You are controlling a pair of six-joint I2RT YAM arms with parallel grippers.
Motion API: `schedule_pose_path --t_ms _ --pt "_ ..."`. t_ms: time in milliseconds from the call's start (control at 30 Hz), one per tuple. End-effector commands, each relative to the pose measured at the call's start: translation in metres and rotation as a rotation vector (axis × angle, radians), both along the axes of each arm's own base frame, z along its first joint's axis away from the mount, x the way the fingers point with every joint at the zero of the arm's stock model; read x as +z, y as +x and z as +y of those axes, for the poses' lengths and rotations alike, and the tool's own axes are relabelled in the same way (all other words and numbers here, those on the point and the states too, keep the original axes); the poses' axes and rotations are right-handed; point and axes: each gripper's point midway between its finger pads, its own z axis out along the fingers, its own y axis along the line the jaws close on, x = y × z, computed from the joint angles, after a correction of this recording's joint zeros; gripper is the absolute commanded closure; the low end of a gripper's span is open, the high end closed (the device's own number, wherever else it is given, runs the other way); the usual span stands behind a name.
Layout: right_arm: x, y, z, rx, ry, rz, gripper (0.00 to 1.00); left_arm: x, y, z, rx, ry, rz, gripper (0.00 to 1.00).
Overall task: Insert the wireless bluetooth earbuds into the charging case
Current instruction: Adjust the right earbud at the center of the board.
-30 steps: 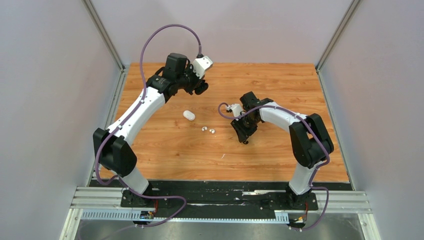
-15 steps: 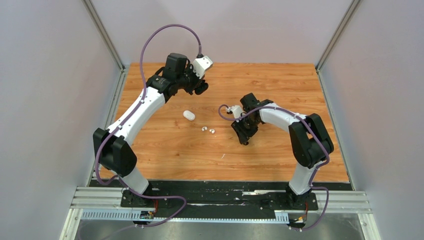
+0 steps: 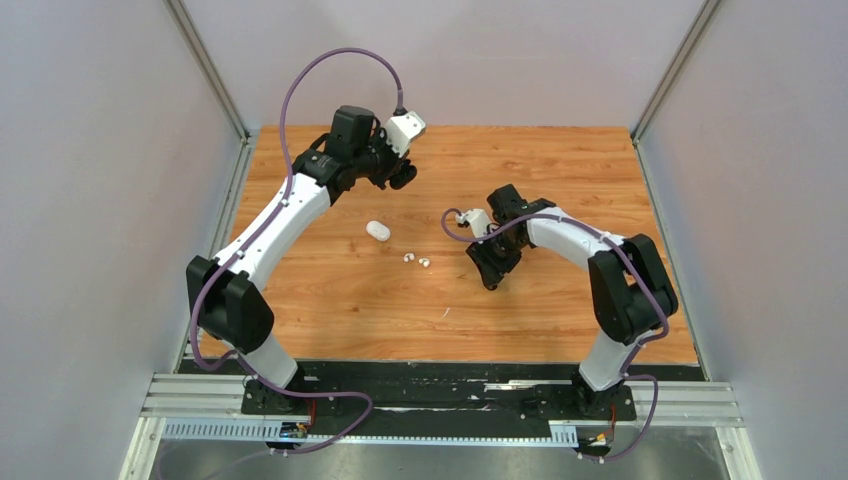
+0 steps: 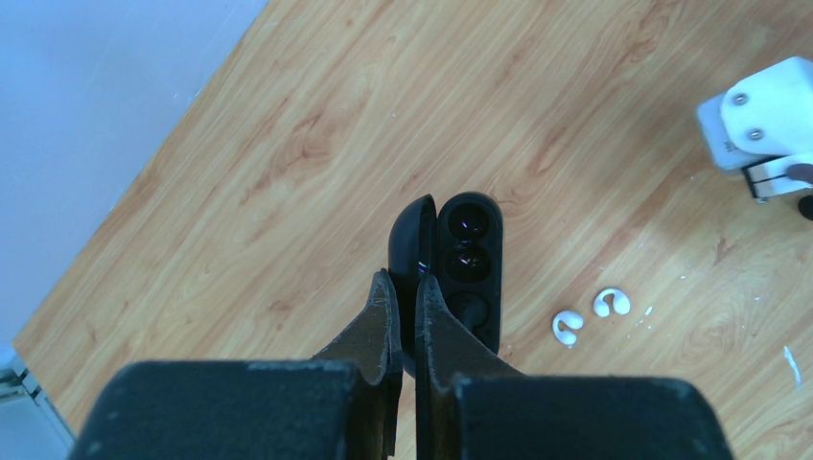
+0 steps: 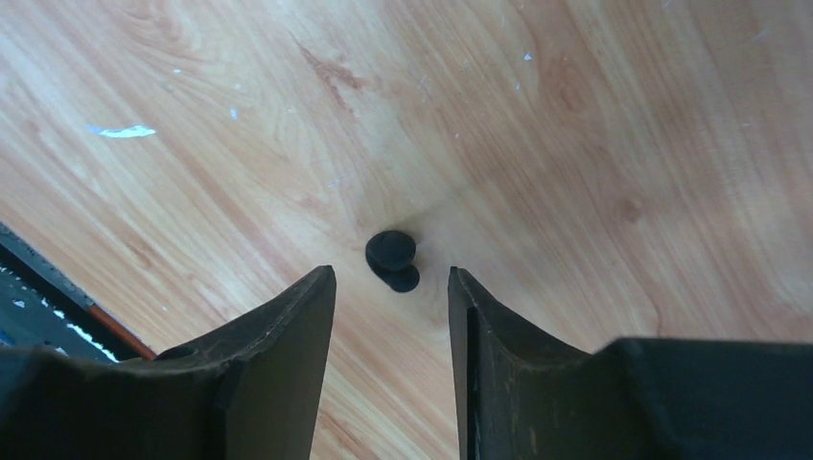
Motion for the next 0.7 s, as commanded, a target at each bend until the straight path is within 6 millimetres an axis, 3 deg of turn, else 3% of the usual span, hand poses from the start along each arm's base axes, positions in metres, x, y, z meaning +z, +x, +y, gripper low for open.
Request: schedule_pose_path --t_ms 0,100,333,667 --pt "0.033 -0.003 0.007 0.054 0.077 -0.075 0.52 0.023 0.006 -0.006 -0.01 -0.037 -0.049 1.0" --pt "0.028 -0.014 0.008 0.055 0.088 -0.038 0.52 0.022 0.007 -0.007 -0.011 -0.041 -0.048 1.0" --pt "0.023 -0.01 0.021 0.081 0.121 0.019 0.58 0.026 0.006 -0.007 -0.016 -0.042 -0.054 1.0" --pt "0.012 -0.005 0.022 0.068 0.1 0.034 0.55 0.026 0.003 -0.002 -0.007 -0.027 -0.063 1.0"
